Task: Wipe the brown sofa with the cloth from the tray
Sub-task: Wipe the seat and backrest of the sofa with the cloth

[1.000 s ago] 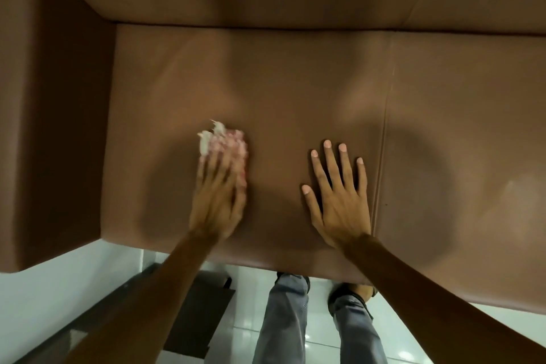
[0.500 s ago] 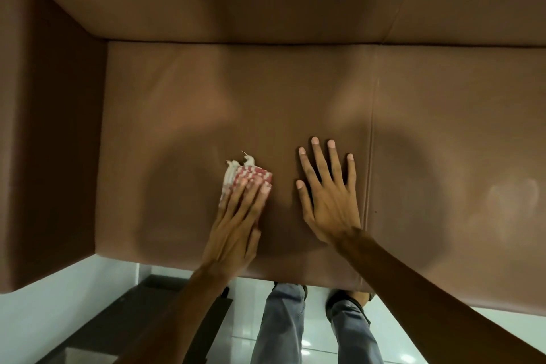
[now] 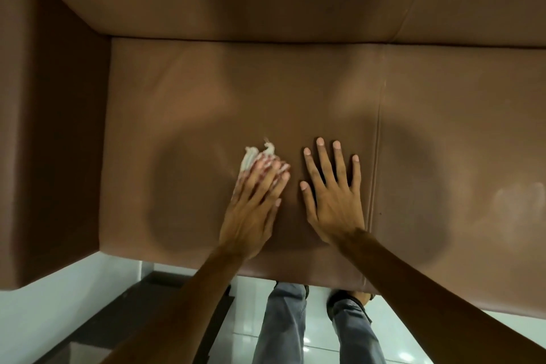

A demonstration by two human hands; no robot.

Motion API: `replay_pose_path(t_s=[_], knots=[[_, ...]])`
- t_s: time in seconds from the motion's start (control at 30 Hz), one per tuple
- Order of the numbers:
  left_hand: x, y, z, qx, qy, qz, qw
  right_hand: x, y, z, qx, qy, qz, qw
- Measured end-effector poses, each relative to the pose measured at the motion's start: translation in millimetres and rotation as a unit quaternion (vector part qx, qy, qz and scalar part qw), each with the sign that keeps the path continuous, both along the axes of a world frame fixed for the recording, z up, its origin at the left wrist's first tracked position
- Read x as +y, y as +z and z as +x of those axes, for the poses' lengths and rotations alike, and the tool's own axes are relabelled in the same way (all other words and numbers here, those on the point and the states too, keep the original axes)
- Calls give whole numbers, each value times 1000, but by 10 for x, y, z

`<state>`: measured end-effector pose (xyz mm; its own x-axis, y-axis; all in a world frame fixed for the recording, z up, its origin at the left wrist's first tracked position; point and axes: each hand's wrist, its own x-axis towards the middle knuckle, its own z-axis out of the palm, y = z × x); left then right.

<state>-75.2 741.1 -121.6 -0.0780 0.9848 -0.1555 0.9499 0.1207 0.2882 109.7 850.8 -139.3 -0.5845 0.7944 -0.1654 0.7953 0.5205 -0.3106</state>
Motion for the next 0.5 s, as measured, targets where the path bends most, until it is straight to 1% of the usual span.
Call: replay_pose_path(t_s=[0.03, 0.1, 0.13, 0.2, 0.3, 0.37, 0.43, 0.5], knots=[[-112, 21, -94, 11, 33, -17, 999, -3, -8, 4, -1, 0, 2, 1000], [-120, 71, -364, 30, 147, -44, 988, -10, -25, -2, -4, -2, 3, 1000], [-22, 85, -494, 34, 194, -41, 980, -14, -31, -1, -8, -3, 3, 1000], [289, 91, -697, 39, 231, -8, 972, -20, -38, -8, -13, -3, 1, 1000], [777, 54, -679, 39, 215, 29, 975, -19, -22, -7, -19, 3, 9, 1000], [869, 29, -484, 27, 166, 36, 985, -13, -12, -2, -22, 2, 10, 1000], [634, 34, -284, 14, 95, 27, 995, -9, 12, 2, -26, 4, 4, 1000], [164, 75, -192, -2, 40, -14, 999, 9, 48, 5, -35, 9, -5, 999]])
